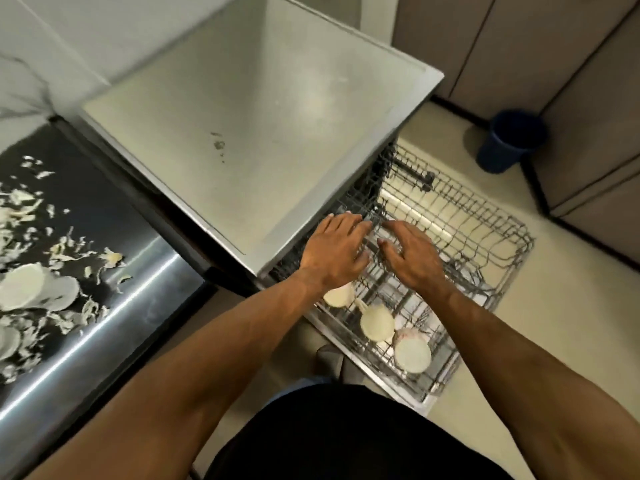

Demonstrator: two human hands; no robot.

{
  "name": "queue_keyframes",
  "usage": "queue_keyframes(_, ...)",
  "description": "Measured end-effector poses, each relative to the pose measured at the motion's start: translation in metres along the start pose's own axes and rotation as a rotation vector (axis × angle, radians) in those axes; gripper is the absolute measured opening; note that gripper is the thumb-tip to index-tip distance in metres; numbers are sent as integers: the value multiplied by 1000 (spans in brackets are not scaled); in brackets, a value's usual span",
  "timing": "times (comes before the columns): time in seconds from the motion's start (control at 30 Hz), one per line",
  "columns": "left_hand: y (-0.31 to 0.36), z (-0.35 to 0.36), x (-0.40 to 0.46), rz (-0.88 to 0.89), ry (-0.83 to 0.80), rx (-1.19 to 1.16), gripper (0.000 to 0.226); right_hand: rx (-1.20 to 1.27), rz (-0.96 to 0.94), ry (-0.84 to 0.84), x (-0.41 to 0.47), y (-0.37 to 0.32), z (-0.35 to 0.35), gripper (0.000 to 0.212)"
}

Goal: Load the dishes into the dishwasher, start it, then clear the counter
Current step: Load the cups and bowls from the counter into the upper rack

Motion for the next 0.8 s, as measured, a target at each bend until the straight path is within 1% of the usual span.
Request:
queue_keyframes(0.1, -15, -32, -2, -56, 73, 60, 60, -13, -118, -6, 18, -30, -10, 49)
queue_keyframes(0.27, -60, -72, -18, -228, 105, 115, 62, -49, -279, -19, 42, -91, -16, 61)
queue_keyframes(0.37, -90, -96, -39, -308, 147, 153, 62, -36, -365, -28, 51, -132, -11, 62)
queue_keyframes(0.47, -122, -118, -63, -378, 182, 202, 63, -21, -459, -18, 53, -179, 3, 61)
queue_keyframes(0.6, -161, -146, -102, -462, 257, 230, 63, -8, -564, -16, 47, -240, 33, 65)
queue_keyframes(0.77, -206, -172, -155, -542, 315, 260, 63, 29, -654, -40, 34, -309, 77, 62)
queue_keyframes(0.8, -208, -174, -158, -541, 328, 258, 62, 45, -663, -35, 34, -313, 79, 61)
Point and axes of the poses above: each hand's wrist, its own x-axis towards the middle knuckle, its own z-axis out of the palm, y = z × x, the point moved 8 cm from there along x, towards the middle knuckle, and after that the axes turned 11 degrees about y, right-handed, at the moved point
